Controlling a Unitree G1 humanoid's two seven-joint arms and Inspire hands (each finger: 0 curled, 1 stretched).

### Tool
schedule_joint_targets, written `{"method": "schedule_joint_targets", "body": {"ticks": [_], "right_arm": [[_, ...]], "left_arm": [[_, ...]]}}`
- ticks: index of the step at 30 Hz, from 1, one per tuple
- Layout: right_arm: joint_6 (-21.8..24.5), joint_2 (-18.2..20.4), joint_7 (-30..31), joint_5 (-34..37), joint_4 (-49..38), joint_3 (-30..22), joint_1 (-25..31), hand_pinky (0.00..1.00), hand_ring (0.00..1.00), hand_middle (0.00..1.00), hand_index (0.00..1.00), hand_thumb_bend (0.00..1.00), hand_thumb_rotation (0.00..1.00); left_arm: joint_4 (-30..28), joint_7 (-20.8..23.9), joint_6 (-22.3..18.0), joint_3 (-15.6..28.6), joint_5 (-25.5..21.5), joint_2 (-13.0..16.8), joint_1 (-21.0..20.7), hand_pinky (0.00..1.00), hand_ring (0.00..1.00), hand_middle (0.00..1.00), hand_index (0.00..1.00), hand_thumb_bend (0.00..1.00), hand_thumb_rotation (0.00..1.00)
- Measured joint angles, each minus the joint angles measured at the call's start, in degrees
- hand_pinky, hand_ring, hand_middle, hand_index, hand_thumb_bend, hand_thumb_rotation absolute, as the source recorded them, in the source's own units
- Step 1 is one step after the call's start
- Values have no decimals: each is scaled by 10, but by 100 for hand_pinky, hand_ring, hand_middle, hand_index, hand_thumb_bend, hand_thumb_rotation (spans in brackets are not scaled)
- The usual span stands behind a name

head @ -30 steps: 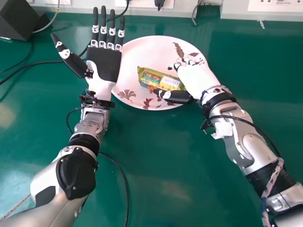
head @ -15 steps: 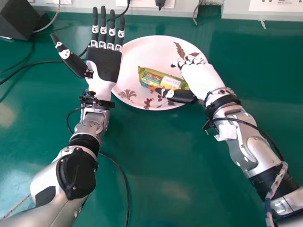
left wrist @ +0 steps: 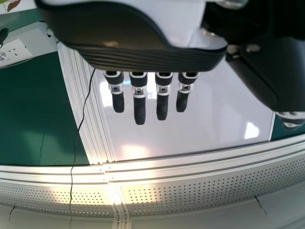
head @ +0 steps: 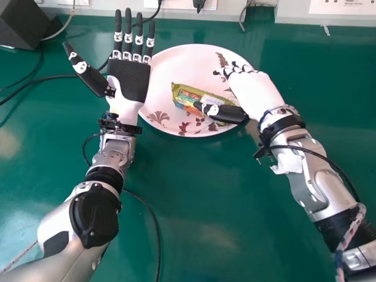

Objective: Pick up biscuit and place it in the plate

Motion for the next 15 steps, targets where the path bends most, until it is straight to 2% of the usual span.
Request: {"method": "schedule_joint_targets", "body": {"ticks": [7, 15], "right_arm": [[-2, 1, -3, 3, -38, -11, 10, 78, 89, 92, 85, 91, 70], [1, 2, 1, 4, -77, -18, 28, 77, 89, 92, 86, 91, 68]], "left_arm": [[0, 0, -1, 0, 4, 2, 0, 91, 90, 96, 99, 100, 35], [2, 0, -4, 0, 4, 2, 0, 89, 89, 95, 100, 100, 31]]}}
